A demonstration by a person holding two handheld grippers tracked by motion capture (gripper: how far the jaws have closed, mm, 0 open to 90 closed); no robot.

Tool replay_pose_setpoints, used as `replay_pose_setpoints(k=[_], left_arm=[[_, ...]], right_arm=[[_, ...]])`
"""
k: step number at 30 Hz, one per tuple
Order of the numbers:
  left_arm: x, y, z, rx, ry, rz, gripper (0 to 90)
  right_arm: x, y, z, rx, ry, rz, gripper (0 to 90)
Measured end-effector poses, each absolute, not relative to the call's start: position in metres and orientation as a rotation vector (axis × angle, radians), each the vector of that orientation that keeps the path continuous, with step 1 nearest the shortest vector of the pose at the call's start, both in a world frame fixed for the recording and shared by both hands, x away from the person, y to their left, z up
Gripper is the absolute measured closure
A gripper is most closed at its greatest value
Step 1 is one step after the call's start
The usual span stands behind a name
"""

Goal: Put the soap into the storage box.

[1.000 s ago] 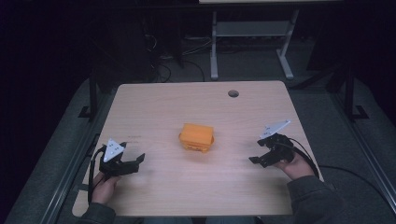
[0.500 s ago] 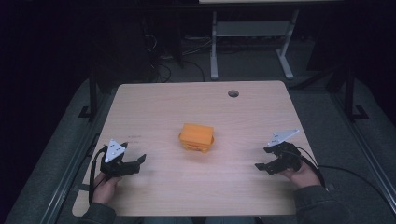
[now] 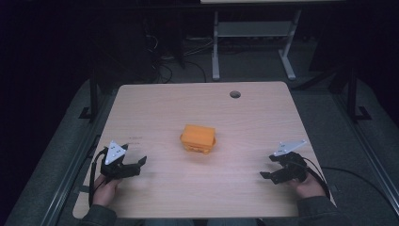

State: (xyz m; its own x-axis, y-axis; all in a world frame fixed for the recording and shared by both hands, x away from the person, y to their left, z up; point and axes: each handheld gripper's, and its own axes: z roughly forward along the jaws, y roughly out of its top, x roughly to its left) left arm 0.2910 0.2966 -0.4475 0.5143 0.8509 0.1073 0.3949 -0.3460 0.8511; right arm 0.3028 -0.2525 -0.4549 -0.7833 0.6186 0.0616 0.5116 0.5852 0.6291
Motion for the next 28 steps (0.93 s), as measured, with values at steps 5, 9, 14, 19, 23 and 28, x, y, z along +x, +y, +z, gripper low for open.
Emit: replay_pose_setpoints(k=[5, 9, 14, 19, 23, 28], left_arm=[[0.291, 0.296, -0.447, 1.944, 1.015, 0.712, 14.0], [0.291, 0.295, -0.447, 1.944, 1.016, 0.71, 14.0], [0.29, 0.293, -0.447, 1.949, 1.004, 0.713, 14.0], [0.291, 0.293, -0.447, 1.953, 1.003, 0.712, 14.0], [0.292, 0.293, -0.448, 1.953, 1.002, 0.714, 14.0], [0.293, 0.291, -0.448, 1.959, 0.994, 0.716, 14.0]], right_arm=[[0.294, -0.257, -0.46, 0.975, 2.63, 0.98, 21.4], [0.283, -0.265, -0.461, 1.022, 2.589, 1.032, 21.3], [0.269, -0.268, -0.461, 1.027, 2.556, 1.039, 20.2], [0.259, -0.267, -0.463, 1.011, 2.545, 1.024, 19.7], [0.256, -0.264, -0.464, 1.001, 2.547, 1.01, 20.5], [0.256, -0.262, -0.464, 0.99, 2.534, 1.02, 20.5]])
